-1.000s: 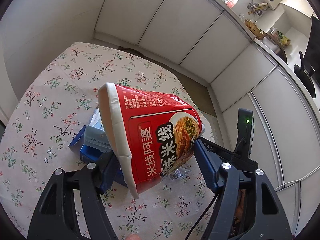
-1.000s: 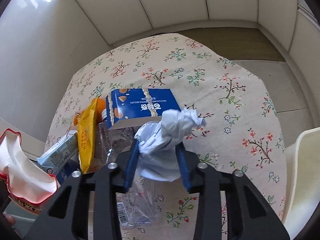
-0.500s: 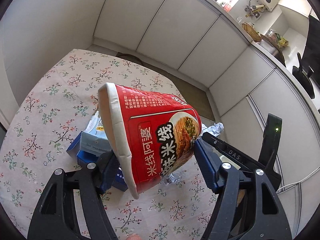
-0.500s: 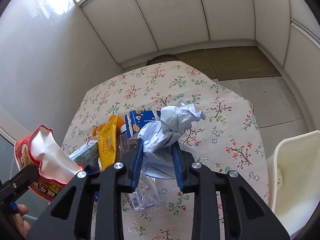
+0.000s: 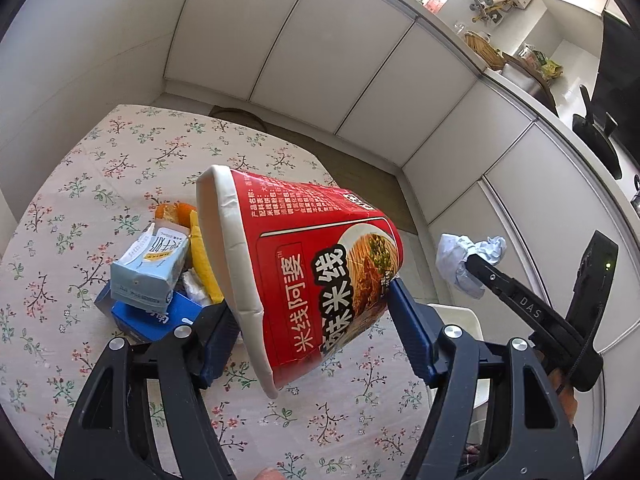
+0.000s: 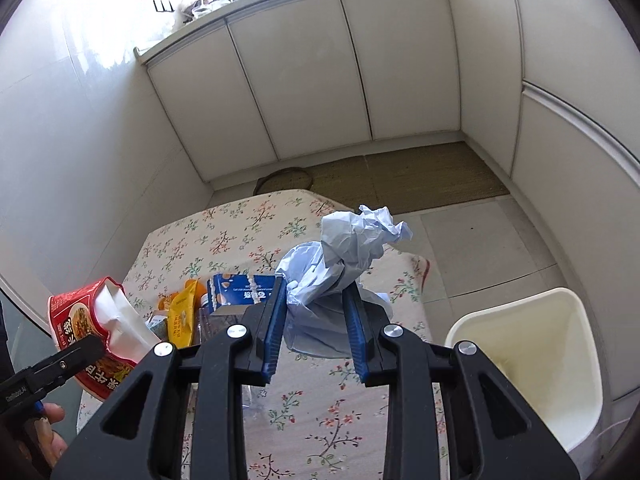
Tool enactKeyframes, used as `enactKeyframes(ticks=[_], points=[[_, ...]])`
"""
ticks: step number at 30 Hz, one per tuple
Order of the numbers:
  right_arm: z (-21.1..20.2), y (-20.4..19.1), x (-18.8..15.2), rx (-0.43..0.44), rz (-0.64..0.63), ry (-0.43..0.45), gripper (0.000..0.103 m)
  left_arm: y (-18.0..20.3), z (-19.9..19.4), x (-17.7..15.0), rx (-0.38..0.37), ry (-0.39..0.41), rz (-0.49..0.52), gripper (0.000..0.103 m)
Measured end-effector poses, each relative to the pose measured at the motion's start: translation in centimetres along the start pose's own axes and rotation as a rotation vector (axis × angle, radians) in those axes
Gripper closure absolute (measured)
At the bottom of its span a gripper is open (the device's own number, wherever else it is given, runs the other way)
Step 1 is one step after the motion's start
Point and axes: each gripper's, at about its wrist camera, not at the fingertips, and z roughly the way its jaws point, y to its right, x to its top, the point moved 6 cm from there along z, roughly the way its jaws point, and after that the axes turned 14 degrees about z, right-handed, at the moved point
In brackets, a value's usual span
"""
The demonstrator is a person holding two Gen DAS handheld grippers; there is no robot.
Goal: Collect trash
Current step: 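Carry the noodle cup and crumpled paper over the bin and open the right tool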
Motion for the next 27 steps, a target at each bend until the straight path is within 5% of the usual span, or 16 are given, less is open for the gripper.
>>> enactKeyframes(ticks=[8,27], points=[[-3.6,3.3,1.7,-0.059,0.027,0.11,0.074,2.6,1.6,0.0,-0.021,-0.013,0.034,0.035],[-8.6,13.4,2.8,-0.222,0.123,0.185,0.072,8.6,5.7,-0.6,-0.073,-0.06,0.11,0.035]])
